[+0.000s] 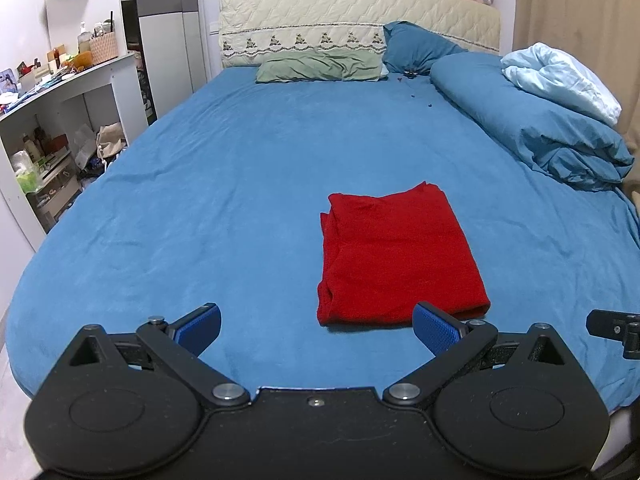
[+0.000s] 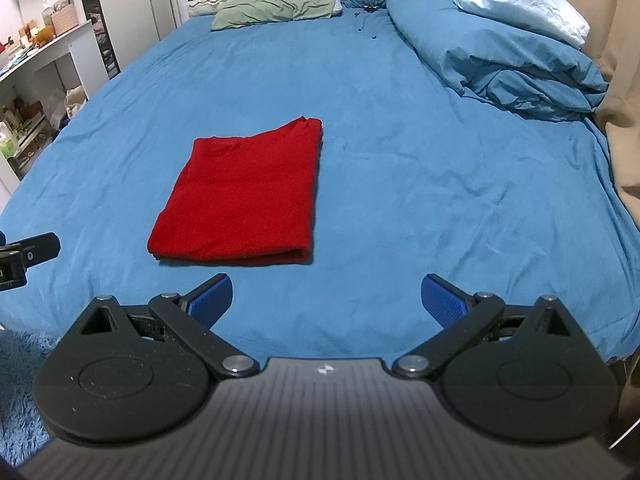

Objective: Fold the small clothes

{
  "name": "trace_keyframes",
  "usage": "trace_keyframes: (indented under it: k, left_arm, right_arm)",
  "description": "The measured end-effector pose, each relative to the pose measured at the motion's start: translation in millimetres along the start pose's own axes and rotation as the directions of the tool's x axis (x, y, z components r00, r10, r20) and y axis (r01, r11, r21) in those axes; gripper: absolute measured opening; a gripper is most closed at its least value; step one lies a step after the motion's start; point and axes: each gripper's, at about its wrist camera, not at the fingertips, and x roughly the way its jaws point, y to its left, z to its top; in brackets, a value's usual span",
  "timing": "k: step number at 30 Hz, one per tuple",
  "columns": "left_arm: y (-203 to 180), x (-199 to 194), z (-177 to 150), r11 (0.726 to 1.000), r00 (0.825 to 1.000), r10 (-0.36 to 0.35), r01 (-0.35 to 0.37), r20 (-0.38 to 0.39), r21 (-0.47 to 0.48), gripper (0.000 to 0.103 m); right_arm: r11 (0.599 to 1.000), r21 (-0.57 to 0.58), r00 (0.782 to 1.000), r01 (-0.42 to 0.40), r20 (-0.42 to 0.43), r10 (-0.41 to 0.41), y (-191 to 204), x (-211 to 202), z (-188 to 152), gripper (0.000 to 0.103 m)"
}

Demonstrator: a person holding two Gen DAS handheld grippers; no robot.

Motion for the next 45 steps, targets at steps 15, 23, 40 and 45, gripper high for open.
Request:
trace_keyframes:
  k: [15, 23, 40, 45]
  left_arm:
    - [-2.0, 0.1, 1.3, 1.0, 1.0, -0.003, 0.003, -0.001, 0.001, 0.103]
    - [-3.2, -1.0, 2.0, 1.0, 1.0, -0.004, 0.004, 0.002, 0.008, 0.103]
    - [-1.3, -0.6, 1.9, 1.0, 1.0, -0.007, 0.007, 0.006, 0.022, 0.103]
    - [-1.3, -0.8, 1.4, 1.0, 1.0, -0.006, 0.005, 0.008, 0.023, 0.103]
  right_arm:
    - [1.0, -0.011, 1.0, 0.005, 0.007, -0.005, 0.3, -0.7, 3.9, 0.103]
    - [1.0, -0.02, 1.0, 0.004, 0.007, -0.004, -0.9, 0.2, 5.0, 0.103]
    - [1.0, -0.03, 1.0, 0.008, 0.018, -0.007, -1.0, 0.4, 6.8, 0.103]
    - [1.0, -0.03, 1.0, 0.007, 0.017, -0.007, -1.2, 0.5, 6.6, 0.103]
